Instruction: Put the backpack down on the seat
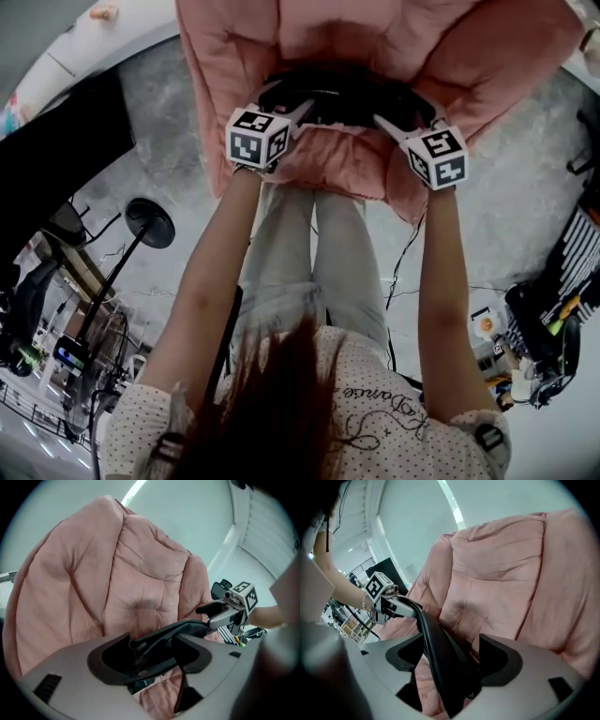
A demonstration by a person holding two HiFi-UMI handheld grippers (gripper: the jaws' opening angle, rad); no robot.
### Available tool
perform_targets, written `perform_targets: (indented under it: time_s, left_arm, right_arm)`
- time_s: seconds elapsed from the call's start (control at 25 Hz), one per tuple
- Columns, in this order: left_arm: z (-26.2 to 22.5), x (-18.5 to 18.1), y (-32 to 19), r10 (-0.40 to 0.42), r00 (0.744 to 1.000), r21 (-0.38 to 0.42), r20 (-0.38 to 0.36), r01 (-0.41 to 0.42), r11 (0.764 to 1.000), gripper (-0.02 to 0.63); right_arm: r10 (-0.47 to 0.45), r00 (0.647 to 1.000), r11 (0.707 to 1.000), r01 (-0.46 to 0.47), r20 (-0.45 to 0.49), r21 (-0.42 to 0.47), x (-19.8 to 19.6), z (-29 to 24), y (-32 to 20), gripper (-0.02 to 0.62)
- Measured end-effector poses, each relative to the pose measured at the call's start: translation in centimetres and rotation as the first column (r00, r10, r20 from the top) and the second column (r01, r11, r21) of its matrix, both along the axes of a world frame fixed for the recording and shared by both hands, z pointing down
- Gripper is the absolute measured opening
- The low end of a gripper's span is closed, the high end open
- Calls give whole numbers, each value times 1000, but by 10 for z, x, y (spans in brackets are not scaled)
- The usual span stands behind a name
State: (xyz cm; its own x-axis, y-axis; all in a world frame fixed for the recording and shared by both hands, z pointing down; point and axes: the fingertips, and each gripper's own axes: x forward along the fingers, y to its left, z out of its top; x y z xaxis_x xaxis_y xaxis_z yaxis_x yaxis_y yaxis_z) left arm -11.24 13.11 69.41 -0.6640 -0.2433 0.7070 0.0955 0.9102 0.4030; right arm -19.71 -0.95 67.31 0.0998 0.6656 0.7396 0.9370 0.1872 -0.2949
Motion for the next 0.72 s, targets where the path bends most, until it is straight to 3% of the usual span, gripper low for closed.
perform_targets:
  time_s: [0.24,0.44,0.6,0.72]
  left_arm:
    - [-34,-4,7,6,999,-26,49,-5,1000,293]
    - [-69,-2,8,-13,996,-39,90,17,999,293]
    - [-101,-6,9,-21,990,-57,142,29,998,293]
    - [-125,-6,11,-34,984,-85,176,49,995,279]
  right_arm:
    - [88,996,992,-85,26,-95,-24,-46,7,377]
    - [95,994,988,-88,46,-126,-25,-80,10,348]
    - [128,989,977,-113,75,-180,-29,-114,14,304]
    - [187,976,960,-157,114,-233,-33,-142,11,235]
